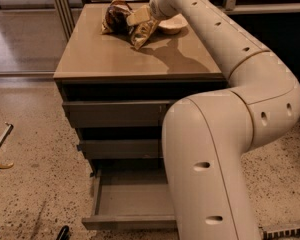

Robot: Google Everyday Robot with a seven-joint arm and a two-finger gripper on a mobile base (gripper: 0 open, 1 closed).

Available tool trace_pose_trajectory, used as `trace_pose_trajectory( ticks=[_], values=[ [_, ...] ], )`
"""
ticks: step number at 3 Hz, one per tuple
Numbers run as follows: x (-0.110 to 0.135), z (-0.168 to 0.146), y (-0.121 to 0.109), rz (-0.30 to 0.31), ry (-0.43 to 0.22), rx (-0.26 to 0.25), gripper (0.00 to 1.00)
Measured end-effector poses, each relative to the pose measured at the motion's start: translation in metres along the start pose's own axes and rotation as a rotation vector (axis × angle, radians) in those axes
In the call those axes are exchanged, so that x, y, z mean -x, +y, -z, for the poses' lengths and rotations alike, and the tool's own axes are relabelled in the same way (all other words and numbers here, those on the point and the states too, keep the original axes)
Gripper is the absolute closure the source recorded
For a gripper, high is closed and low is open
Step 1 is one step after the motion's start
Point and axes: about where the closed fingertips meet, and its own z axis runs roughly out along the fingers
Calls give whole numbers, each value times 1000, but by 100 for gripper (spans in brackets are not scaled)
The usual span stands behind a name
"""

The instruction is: Place brown chip bag into bottom drawer

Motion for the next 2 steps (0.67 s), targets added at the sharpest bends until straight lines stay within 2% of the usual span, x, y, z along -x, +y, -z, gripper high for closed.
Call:
trace_pose_trajectory(
  ticks=[1, 2],
  values=[
    [-3, -9, -5, -31, 24, -42, 0],
    [-8, -21, 4, -49, 29, 11, 0]
  ],
)
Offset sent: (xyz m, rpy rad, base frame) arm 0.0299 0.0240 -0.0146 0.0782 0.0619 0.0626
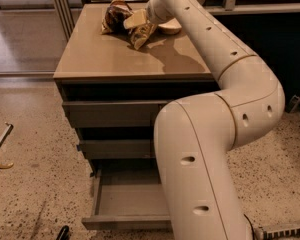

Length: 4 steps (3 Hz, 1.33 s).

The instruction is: Place brown chip bag into bottom drawer

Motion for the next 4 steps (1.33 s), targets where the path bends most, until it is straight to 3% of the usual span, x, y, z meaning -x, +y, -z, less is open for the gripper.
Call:
trace_pose_trajectory(
  ticks=[2, 3, 4],
  values=[
    [1, -15, 31, 26, -101, 234, 42],
    [0, -16, 32, 23, -131, 278, 65],
    [3, -14, 23, 12, -166, 283, 88]
  ],
)
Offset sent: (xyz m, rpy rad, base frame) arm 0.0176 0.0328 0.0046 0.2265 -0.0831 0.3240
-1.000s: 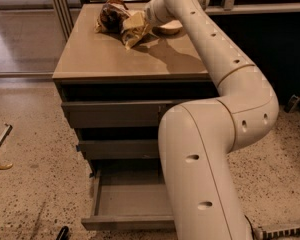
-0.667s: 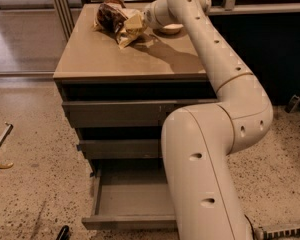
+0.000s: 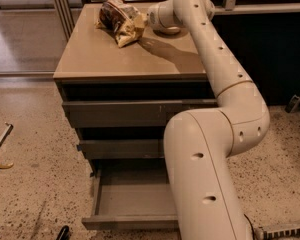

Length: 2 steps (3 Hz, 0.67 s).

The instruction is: Place brown chip bag into bottom drawer

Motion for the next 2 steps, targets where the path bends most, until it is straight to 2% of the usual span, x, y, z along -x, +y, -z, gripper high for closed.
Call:
trace_pose_trajectory(
  ticks=[1, 2],
  values=[
    [11, 14, -11, 13, -62, 1, 100],
    [30, 45, -16, 58, -137, 29, 100]
  ],
)
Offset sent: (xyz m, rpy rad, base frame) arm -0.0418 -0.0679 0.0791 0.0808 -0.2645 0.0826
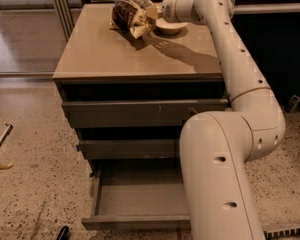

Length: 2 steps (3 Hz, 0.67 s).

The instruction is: Place brown chip bag into bottom drawer

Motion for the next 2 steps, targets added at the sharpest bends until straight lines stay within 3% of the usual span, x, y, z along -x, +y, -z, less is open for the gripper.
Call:
trace_pose_trajectory(
  ticks=[1, 2],
  values=[
    [23, 43, 4, 66, -77, 66, 100],
    [37, 87, 21, 148, -144, 176, 100]
  ],
)
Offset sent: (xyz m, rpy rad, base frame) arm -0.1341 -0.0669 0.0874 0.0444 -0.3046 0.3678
